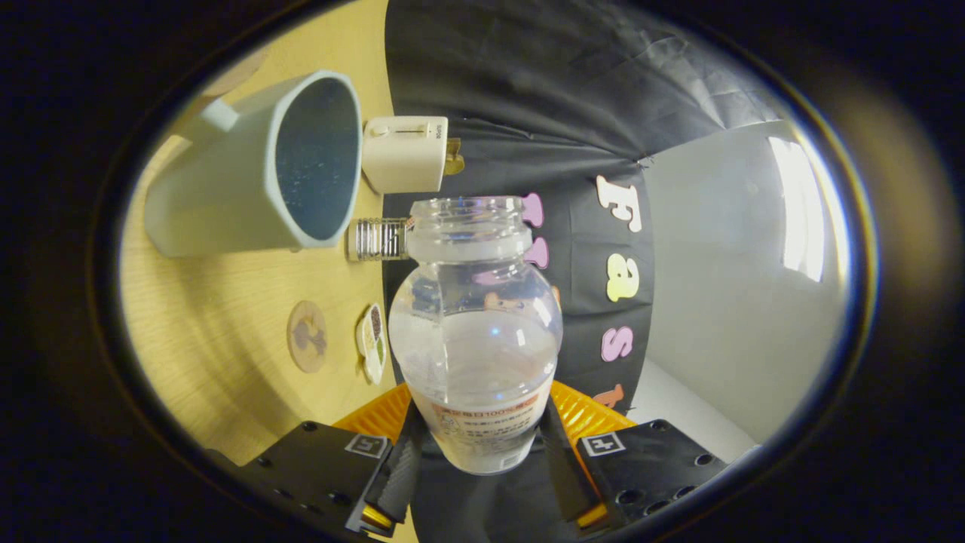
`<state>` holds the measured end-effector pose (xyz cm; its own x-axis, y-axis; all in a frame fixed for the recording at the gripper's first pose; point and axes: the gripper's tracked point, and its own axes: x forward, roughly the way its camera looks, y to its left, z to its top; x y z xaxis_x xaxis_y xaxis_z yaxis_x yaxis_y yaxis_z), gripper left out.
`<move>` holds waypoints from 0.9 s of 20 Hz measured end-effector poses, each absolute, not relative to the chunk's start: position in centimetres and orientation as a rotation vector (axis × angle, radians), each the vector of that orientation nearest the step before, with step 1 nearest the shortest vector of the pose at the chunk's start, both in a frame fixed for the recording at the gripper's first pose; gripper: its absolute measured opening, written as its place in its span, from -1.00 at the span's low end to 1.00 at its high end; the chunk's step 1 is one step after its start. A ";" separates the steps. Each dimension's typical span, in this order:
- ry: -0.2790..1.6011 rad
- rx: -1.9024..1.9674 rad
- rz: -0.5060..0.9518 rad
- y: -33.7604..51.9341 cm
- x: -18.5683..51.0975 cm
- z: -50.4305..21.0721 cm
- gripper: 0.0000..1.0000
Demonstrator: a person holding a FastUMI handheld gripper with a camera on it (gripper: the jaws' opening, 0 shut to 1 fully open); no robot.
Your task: Take the bottle from table, then pour the juice into the cup, finally place the bottle on the coaster
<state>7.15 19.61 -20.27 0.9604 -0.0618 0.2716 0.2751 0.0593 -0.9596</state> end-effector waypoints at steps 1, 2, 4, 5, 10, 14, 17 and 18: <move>-0.174 -1.499 -0.257 19.6 7.2 -20.2 0.59; -0.174 -1.506 -0.256 19.6 7.2 -20.2 0.59; -0.177 -1.521 -0.261 19.6 7.1 -20.0 0.59; -0.183 -1.529 -0.267 19.5 7.1 -19.8 0.59; -0.201 -1.544 -0.276 19.6 7.1 -18.9 0.59; -0.205 -1.558 -0.270 19.8 7.1 -18.9 0.58; -0.203 -1.561 -0.271 19.8 7.2 -18.8 0.58; -0.204 -1.563 -0.268 20.0 7.3 -18.9 0.58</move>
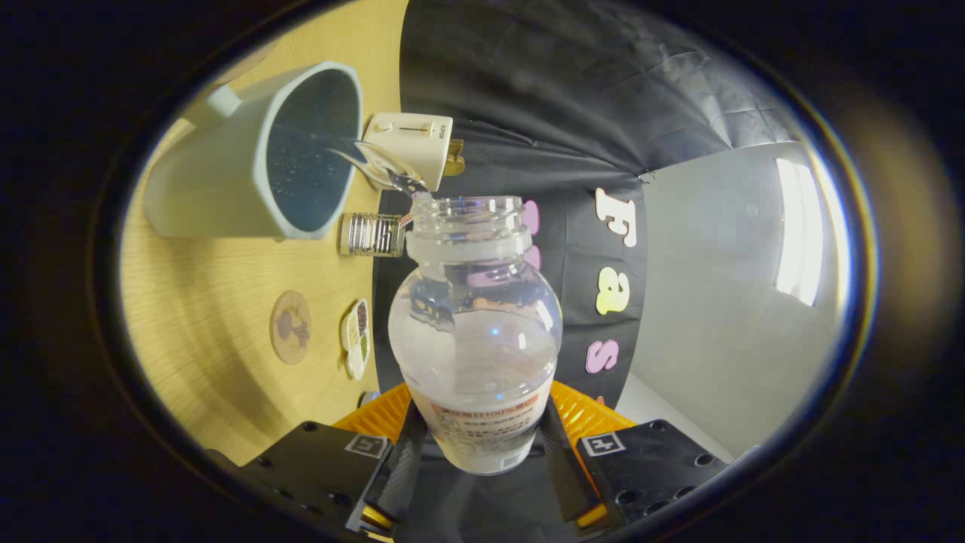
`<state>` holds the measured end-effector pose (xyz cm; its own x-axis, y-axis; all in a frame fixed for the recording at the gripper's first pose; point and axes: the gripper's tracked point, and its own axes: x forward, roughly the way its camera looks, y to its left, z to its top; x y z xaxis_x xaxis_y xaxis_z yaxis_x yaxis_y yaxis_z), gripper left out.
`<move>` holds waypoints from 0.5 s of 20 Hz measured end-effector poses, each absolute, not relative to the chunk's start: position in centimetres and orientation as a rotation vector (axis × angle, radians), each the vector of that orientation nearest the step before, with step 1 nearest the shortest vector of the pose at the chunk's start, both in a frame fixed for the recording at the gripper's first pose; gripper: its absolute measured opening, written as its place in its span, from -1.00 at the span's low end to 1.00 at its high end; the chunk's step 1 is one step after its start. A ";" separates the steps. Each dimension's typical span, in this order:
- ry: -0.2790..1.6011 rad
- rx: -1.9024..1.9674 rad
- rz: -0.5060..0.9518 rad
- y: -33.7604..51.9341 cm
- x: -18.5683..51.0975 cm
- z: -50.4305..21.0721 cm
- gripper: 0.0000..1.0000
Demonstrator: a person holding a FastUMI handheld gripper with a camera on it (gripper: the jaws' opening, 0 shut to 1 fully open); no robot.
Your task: Take the bottle from table, then pour the juice into the cup, finally place the bottle on the coaster
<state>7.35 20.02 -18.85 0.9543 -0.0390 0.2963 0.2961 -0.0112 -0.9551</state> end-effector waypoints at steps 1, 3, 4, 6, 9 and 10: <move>-0.206 -1.565 -0.264 20.2 7.5 -18.9 0.58; -0.211 -1.574 -0.260 20.4 7.4 -18.9 0.58; -0.214 -1.577 -0.259 20.6 7.5 -18.9 0.58; -0.218 -1.582 -0.260 20.7 7.4 -18.7 0.58; -0.227 -1.595 -0.261 21.0 7.6 -18.4 0.57; -0.230 -1.601 -0.261 21.1 7.5 -18.3 0.57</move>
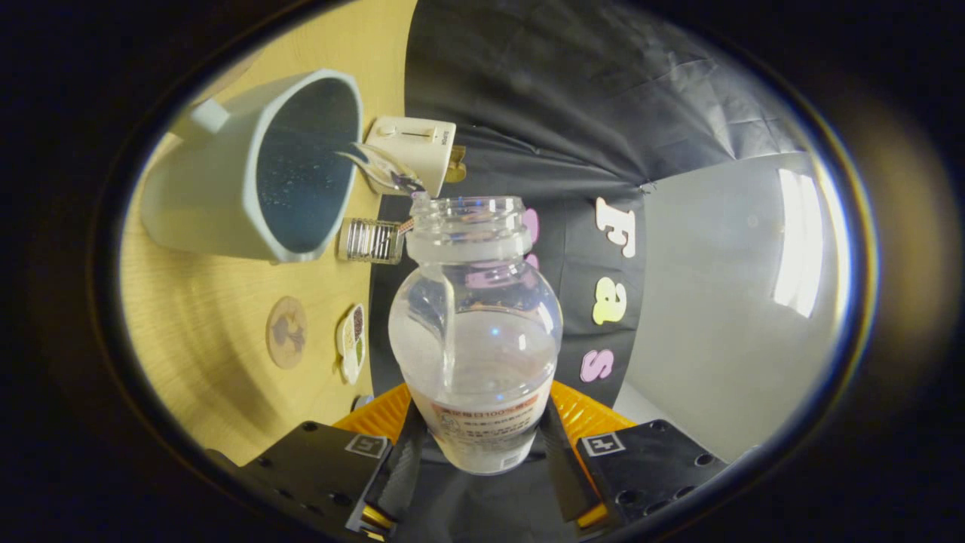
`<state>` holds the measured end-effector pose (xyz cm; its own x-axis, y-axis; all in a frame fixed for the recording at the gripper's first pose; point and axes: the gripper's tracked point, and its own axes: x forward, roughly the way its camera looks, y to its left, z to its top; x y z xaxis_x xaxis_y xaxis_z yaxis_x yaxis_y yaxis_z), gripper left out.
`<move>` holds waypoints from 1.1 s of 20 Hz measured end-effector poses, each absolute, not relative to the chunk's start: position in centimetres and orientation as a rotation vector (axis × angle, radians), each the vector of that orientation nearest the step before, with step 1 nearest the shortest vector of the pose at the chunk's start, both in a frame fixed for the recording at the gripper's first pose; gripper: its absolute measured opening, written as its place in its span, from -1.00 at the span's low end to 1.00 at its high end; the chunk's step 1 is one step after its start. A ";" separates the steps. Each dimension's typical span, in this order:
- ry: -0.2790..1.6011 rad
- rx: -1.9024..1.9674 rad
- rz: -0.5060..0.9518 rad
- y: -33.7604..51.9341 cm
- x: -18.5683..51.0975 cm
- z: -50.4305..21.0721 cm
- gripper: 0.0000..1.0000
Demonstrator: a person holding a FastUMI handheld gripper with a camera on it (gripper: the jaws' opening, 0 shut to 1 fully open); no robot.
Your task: Take the bottle from table, then pour the juice into the cup, finally place the bottle on the coaster
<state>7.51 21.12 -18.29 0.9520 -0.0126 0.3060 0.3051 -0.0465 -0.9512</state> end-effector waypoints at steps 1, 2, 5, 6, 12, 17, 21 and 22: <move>-0.232 -1.607 -0.261 21.2 7.6 -18.2 0.57; -0.235 -1.611 -0.261 21.3 7.6 -18.1 0.57; -0.243 -1.617 -0.259 21.3 7.4 -18.0 0.57; -0.241 -1.614 -0.257 21.1 7.5 -17.9 0.57; -0.239 -1.636 -0.241 21.5 7.5 -18.3 0.56; -0.259 -1.666 -0.260 21.8 7.2 -17.5 0.56; -0.266 -1.696 -0.264 22.0 7.1 -17.4 0.56; -0.264 -1.705 -0.262 22.1 7.0 -17.4 0.56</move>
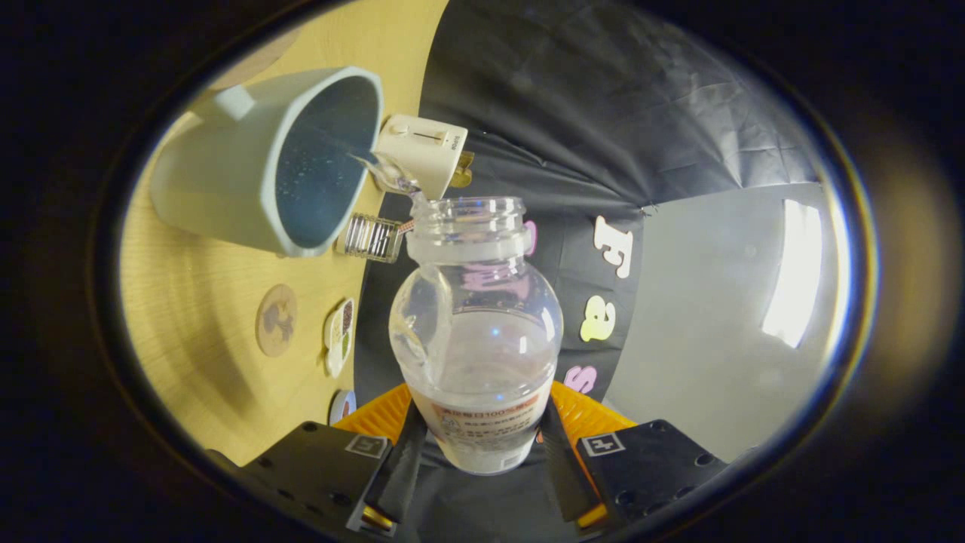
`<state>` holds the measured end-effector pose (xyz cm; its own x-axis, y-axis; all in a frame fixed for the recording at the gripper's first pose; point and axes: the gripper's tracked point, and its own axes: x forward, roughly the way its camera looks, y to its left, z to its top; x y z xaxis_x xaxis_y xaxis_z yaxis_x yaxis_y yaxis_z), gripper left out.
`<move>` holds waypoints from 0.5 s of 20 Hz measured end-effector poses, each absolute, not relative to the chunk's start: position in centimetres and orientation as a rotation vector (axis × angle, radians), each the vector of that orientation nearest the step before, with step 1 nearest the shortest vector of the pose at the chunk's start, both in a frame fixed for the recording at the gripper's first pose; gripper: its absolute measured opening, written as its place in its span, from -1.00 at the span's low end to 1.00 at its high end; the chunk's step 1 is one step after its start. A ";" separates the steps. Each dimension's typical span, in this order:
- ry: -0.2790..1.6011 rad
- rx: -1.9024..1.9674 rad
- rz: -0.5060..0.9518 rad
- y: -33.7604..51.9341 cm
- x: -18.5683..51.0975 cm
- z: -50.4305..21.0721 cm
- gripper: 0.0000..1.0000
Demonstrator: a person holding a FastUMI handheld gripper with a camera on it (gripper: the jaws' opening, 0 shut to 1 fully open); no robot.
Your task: Take the bottle from table, then pour the juice into the cup, finally place the bottle on the coaster
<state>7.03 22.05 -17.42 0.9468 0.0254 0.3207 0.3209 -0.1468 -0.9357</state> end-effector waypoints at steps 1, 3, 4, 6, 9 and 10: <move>-0.263 -1.715 -0.262 22.1 7.2 -17.4 0.56; -0.269 -1.739 -0.265 22.0 7.1 -17.3 0.55; -0.273 -1.750 -0.269 22.1 7.0 -17.1 0.55; -0.279 -1.755 -0.273 22.1 7.0 -16.8 0.55; -0.295 -1.769 -0.276 22.4 7.1 -16.4 0.55; -0.301 -1.778 -0.277 22.5 7.0 -16.4 0.55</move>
